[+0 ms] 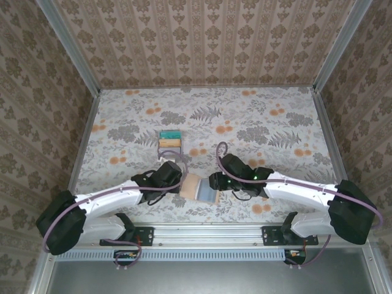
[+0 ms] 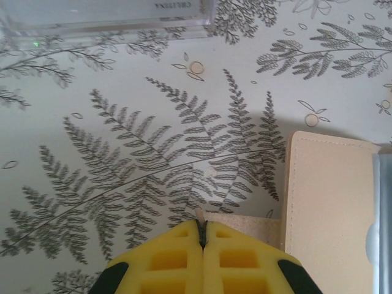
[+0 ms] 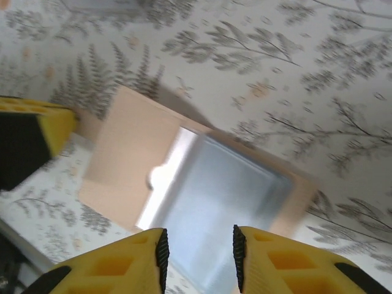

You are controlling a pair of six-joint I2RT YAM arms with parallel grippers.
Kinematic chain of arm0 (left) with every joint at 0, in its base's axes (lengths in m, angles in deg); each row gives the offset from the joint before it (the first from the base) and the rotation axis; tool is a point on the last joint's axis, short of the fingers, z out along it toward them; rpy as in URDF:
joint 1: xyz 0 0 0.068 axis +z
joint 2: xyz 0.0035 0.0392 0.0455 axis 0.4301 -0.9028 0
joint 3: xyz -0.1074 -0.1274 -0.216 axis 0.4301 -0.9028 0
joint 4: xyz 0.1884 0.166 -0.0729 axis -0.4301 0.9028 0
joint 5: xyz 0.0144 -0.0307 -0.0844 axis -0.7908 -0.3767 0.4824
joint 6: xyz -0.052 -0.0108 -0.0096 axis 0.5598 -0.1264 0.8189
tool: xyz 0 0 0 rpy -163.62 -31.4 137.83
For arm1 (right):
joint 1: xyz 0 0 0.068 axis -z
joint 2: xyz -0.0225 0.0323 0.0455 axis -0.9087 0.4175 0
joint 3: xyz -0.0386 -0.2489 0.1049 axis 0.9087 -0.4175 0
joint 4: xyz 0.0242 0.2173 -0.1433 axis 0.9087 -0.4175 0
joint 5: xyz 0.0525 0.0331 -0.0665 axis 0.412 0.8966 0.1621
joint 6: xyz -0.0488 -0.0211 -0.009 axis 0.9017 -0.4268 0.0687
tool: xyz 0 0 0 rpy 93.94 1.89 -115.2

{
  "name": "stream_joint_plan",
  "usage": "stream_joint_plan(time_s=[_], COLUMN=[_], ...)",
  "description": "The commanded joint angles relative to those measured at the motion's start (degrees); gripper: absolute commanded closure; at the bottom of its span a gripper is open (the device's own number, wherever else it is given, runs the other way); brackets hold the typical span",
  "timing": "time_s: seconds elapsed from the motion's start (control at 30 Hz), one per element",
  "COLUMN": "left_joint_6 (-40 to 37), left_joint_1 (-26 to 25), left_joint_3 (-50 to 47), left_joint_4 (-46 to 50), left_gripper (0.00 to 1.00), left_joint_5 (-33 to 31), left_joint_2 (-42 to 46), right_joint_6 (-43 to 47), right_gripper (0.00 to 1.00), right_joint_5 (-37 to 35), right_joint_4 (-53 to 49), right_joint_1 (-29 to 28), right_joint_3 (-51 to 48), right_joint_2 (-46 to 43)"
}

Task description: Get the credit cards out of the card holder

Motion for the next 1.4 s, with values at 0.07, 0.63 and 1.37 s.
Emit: stream_joint_plan(time_s=[0.07, 0.63, 1.37], left_joint_6=[1.18, -0.48, 5.59], left_joint_1=[0.55, -8.33, -9.3], left_joint_3=[-0.86, 7.19, 4.77], left_joint_4=[5.44, 12.95, 9.94], left_gripper=[1.0, 0.62, 0.83], left_joint_5=[-4.48, -7.67, -8.9], left_joint_2=[1.33, 6.9, -9.52], right_joint_6=[-2.46, -6.56, -7.5], right_gripper=[0.6, 0.63, 0.65], right_joint_5=[0.45, 8.67, 11.39], right_joint_4=[2.95, 15.79, 18.67], right_joint_1=[1.44, 2.21, 2.04], right_joint_3=[-5.41, -8.18, -8.15], right_joint_2=[-0.45, 8.24, 10.35])
